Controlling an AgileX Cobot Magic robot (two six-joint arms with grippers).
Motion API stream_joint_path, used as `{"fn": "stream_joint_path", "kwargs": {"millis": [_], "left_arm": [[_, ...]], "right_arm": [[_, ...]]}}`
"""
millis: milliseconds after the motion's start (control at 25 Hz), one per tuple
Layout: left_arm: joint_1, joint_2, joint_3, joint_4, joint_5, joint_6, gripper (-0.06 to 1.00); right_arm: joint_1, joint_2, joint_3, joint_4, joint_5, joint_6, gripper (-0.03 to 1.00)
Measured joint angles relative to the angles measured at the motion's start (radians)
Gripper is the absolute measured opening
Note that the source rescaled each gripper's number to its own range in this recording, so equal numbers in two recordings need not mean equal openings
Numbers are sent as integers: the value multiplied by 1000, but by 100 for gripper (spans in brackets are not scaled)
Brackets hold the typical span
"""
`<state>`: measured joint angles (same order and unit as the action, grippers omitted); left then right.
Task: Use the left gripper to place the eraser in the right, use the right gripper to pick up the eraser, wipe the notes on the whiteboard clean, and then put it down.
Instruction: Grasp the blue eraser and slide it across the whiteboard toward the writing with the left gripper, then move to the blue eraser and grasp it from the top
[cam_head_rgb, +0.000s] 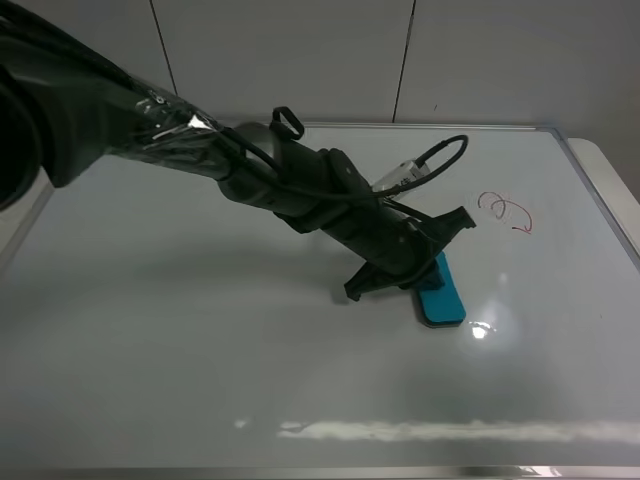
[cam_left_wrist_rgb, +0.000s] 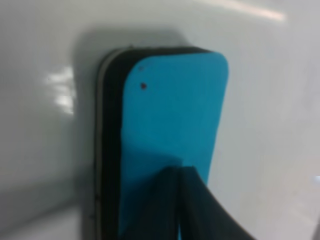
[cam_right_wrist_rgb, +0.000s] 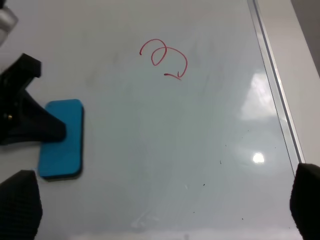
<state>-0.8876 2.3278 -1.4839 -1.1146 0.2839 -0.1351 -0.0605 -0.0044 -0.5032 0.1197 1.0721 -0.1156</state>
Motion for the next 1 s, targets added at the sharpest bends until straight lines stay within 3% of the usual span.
{"fn": "stream_joint_path", "kwargs": {"millis": [160, 360, 600, 760, 1000], "left_arm": [[-49, 97, -158, -70, 18, 3, 0], [-73, 199, -329, -92, 46, 12, 0], [-73, 212, -363, -72, 53, 44, 0], [-80, 165, -357, 42, 47, 53, 0], [-80, -51, -342, 295, 45, 81, 0]], "right_arm": [[0, 0, 0, 0, 0, 0, 100], [0, 0, 0, 0, 0, 0, 100], [0, 0, 0, 0, 0, 0, 100], [0, 0, 0, 0, 0, 0, 100], [0, 0, 0, 0, 0, 0, 100]]}}
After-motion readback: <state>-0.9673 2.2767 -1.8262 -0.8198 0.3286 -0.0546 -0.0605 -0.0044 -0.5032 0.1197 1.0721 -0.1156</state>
